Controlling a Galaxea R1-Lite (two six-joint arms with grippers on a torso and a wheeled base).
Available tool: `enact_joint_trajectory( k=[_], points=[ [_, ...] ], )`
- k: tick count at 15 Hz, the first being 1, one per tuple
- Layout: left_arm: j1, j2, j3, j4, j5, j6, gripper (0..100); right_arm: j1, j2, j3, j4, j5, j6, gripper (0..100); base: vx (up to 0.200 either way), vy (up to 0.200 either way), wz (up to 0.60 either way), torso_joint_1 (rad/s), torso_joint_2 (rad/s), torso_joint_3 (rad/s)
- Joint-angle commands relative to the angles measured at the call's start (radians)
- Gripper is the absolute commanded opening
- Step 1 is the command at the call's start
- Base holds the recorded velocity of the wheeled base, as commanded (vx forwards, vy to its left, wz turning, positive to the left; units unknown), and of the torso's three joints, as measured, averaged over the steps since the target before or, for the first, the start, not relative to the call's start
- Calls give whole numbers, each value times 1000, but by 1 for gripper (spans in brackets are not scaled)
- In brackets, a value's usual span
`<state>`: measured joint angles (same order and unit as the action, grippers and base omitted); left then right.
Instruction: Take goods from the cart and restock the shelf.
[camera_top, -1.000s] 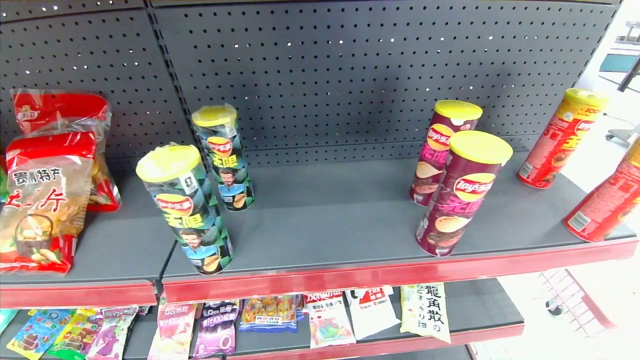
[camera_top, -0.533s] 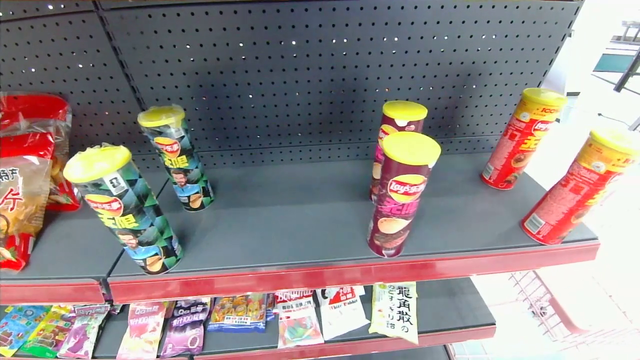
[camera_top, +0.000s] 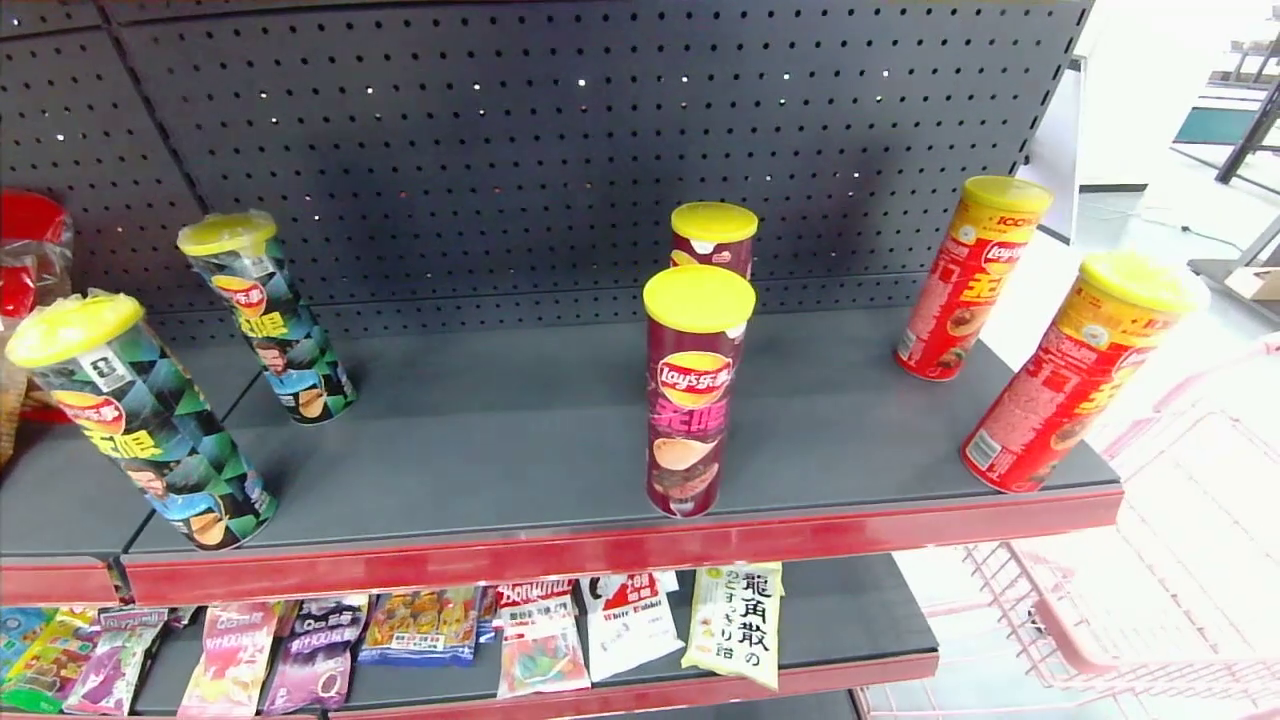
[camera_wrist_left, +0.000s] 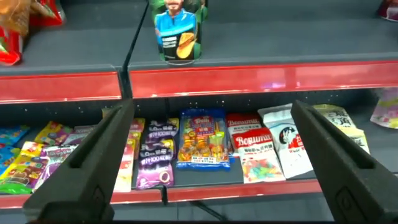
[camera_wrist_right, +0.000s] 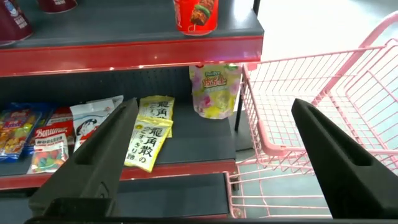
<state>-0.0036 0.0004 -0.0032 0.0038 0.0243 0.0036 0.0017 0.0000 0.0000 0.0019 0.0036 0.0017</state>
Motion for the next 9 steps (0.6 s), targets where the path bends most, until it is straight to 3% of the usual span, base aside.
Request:
enact_joint_trajectory(
  k=[1,9],
  points=[
    [2,0,0,-1,0,-1,100,1,2,0,1,-1,0,100,0,0,0,0,0,0],
    [2,0,0,-1,0,-1,100,1,2,0,1,-4,-2,100,0,0,0,0,0,0]
  ],
)
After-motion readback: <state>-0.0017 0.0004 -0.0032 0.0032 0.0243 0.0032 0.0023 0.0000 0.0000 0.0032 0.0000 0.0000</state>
